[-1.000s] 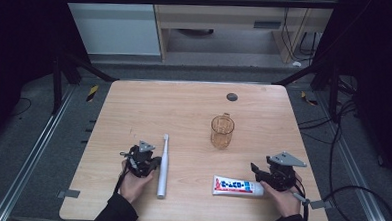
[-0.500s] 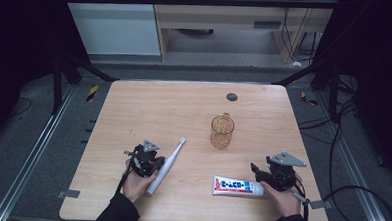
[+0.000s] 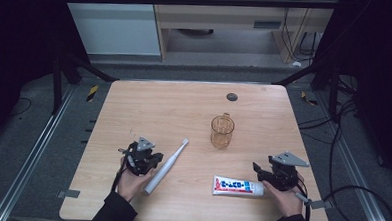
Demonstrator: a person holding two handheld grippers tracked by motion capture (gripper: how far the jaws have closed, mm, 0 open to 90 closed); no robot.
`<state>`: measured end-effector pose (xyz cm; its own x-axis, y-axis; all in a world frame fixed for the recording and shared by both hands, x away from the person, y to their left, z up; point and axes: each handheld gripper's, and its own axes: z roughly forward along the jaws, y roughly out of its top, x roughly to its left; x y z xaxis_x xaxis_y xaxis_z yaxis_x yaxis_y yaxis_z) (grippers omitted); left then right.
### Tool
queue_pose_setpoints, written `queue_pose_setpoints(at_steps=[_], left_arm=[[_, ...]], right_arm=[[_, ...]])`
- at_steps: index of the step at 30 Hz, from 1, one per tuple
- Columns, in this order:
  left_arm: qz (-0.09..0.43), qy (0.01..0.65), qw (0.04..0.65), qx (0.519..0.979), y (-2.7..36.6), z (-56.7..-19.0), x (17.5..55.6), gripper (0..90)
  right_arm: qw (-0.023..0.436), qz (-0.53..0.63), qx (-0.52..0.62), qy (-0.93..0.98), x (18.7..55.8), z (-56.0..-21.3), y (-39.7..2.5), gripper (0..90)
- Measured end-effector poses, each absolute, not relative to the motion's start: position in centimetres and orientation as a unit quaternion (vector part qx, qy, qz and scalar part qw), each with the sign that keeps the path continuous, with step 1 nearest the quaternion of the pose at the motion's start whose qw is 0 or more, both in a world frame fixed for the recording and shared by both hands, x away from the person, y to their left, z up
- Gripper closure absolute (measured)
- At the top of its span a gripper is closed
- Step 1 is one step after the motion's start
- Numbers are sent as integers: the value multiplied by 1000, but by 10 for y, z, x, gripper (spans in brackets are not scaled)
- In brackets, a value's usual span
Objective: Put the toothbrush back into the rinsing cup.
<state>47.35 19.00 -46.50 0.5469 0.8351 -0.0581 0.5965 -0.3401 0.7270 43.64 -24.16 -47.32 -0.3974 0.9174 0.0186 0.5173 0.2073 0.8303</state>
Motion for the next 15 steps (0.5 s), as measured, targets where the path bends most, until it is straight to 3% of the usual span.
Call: queue_pose_setpoints(at_steps=[4, 15], left_arm=[[169, 439, 372, 800, 193, -455, 471, 809], [163, 416, 361, 819, 184, -445, 471, 601]], right_arm=[[253, 397, 490, 734, 436, -473, -243, 345], [256, 390, 489, 737, 438, -473, -243, 338]])
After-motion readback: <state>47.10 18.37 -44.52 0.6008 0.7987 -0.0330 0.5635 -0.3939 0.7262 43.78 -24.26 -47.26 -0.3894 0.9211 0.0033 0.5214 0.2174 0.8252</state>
